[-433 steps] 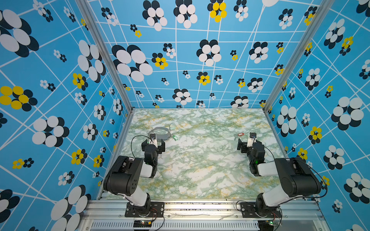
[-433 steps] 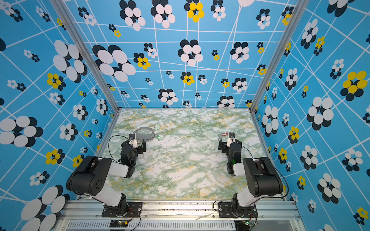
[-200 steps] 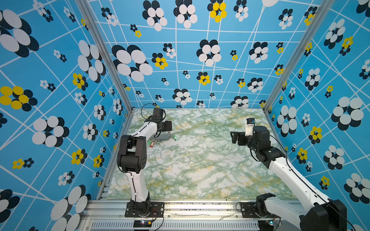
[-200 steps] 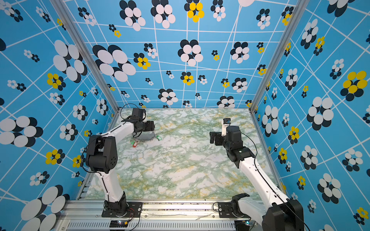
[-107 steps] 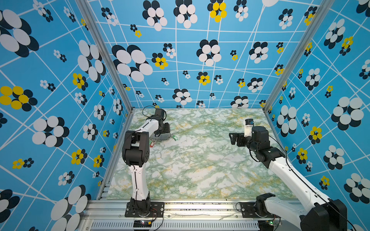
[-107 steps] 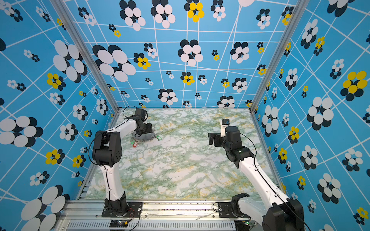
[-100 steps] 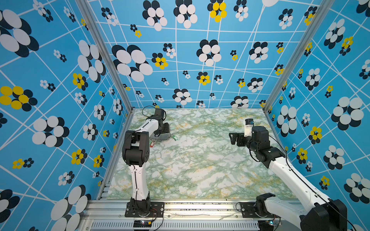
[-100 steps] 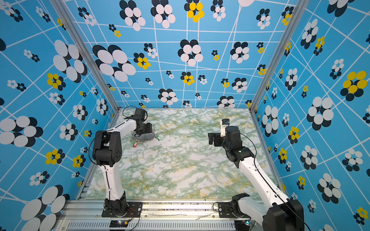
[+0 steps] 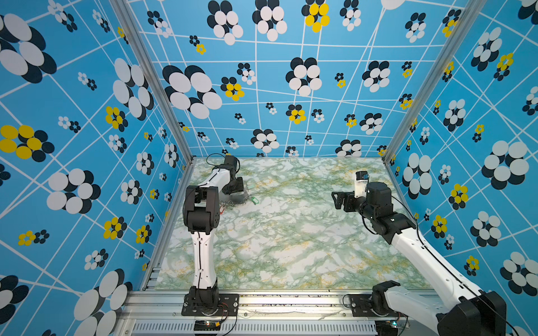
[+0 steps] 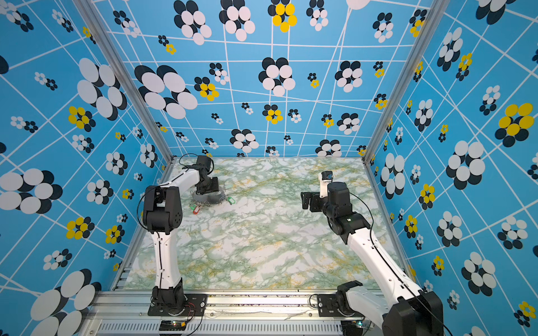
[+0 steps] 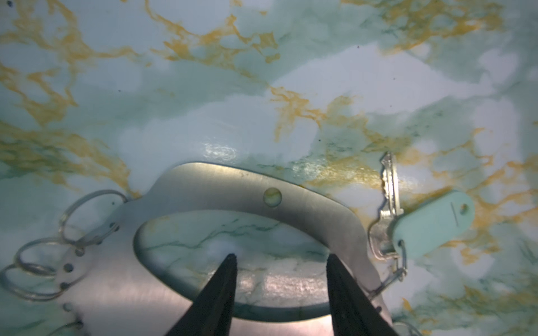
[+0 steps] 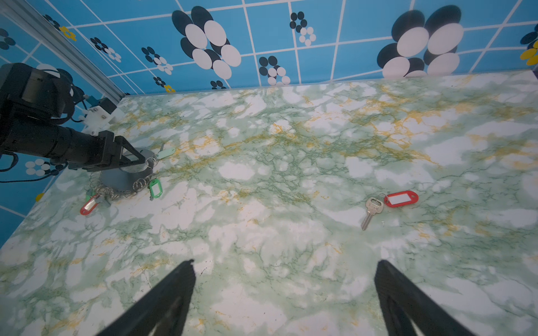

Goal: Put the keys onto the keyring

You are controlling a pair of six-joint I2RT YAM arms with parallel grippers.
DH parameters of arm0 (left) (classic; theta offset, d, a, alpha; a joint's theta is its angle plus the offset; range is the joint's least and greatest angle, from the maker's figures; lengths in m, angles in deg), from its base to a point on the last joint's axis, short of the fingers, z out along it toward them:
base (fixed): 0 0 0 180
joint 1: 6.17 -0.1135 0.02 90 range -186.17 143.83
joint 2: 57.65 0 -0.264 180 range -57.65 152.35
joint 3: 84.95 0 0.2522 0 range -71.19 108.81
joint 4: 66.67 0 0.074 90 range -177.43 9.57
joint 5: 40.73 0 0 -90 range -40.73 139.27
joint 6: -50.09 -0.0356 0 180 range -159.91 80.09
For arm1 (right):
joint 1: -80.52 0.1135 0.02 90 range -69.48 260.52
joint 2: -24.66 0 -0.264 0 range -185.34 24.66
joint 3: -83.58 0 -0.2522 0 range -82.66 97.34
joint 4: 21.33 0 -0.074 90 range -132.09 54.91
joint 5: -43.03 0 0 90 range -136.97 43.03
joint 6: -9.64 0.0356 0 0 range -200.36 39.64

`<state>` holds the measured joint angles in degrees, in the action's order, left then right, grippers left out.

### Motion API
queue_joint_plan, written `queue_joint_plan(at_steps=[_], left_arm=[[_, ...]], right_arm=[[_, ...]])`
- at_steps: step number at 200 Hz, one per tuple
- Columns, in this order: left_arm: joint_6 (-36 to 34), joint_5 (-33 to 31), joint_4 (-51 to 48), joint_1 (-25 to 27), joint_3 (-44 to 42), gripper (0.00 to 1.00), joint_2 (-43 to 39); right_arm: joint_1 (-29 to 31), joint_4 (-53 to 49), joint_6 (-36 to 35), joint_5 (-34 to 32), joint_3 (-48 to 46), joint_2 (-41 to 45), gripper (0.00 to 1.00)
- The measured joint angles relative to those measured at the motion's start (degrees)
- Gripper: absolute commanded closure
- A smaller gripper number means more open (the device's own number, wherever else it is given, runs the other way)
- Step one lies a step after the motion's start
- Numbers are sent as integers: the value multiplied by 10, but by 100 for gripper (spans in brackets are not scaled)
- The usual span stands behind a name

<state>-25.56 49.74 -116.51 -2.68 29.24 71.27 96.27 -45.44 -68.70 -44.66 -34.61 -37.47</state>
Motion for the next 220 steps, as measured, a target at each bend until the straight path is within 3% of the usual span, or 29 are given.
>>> queue_joint_plan(at_steps=[28,38,98,156,220], left_arm=[[11,5,-11,-1,-16,56,-10],[16,9,-12,0,-35,61,-23],[91,52,-26,41,-221,66,-149],[224,95,4,170,-363,72,-247],[391,136,117,293,-329,74,-203]], right_arm=[[0,-10,0,0,0,12,1],[0,-13,0,0,0,17,1],[4,-24,2,17,0,43,1],[7,-24,19,36,-24,77,1],[9,-29,26,43,-37,76,1]])
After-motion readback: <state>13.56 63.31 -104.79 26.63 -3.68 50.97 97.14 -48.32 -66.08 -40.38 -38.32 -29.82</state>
